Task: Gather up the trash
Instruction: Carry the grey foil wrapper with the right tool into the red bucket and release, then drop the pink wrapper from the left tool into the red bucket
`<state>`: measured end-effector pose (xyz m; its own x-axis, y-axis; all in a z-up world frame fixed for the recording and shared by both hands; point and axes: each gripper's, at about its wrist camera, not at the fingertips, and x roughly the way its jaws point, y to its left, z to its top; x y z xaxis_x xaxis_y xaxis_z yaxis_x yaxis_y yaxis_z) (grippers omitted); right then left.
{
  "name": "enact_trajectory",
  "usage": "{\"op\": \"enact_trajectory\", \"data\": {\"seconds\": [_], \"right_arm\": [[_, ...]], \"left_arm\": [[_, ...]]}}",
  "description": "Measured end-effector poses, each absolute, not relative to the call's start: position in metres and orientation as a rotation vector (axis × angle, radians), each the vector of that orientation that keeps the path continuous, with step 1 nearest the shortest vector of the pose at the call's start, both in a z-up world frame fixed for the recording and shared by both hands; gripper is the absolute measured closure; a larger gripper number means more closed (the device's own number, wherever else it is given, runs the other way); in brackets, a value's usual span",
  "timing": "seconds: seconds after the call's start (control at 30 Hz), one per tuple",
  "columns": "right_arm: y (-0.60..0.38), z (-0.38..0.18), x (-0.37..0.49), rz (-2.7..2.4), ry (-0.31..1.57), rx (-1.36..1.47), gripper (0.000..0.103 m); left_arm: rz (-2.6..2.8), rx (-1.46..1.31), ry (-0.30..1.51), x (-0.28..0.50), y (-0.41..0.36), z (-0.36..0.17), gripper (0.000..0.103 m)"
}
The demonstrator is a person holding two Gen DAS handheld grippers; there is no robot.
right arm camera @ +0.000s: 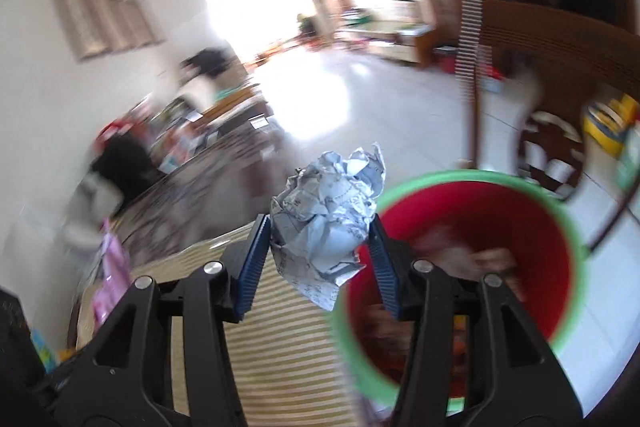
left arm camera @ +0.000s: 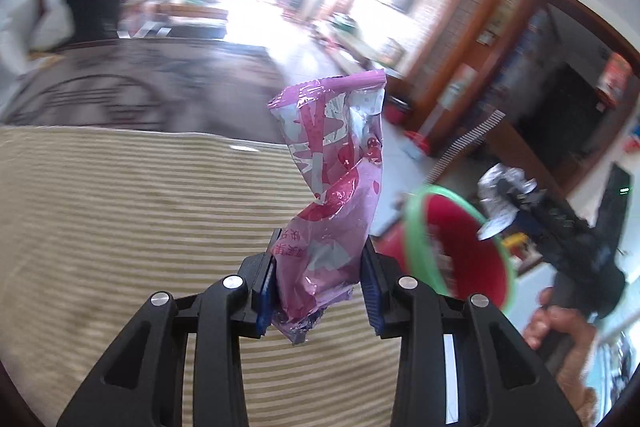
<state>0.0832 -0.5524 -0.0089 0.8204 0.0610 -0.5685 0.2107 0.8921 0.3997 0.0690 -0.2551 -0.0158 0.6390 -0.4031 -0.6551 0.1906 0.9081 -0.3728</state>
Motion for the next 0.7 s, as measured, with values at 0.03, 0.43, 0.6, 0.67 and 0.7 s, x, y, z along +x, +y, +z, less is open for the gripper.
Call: {"op": "enact_trajectory", "data": {"seconds": [0.03, 0.43, 0.6, 0.67, 0.7], "right_arm": [[-0.568, -0.017, 0.083, -0.117, 0.627, 0.503, 0.055], [-0.623, -0.034, 0.064, -0.404, 0.578, 0.638, 0.006], [-0.63, -0.024, 0.05, -0.498, 0.478, 0.648, 0.005], [-0.627, -0.022, 0.05, -0.497, 0.467, 0.647, 0.005], [-0.625, -0.021, 0.053, -0.488, 0.468, 0.643, 0.005]], "left_arm": [[-0.381, -0.277, 0.818, 0.072, -0.27, -0.016, 0.069], [-0.616, -0.139, 0.934, 0.105, -0.393, -0.04, 0.067], [-0.616, -0.057, 0.929, 0.107, -0.41, -0.046, 0.033], [-0.597, -0.055, 0.91, 0.104, -0.401, -0.045, 0.031], [-0.589, -0.053, 0.908, 0.102, -0.399, -0.046, 0.029]]}}
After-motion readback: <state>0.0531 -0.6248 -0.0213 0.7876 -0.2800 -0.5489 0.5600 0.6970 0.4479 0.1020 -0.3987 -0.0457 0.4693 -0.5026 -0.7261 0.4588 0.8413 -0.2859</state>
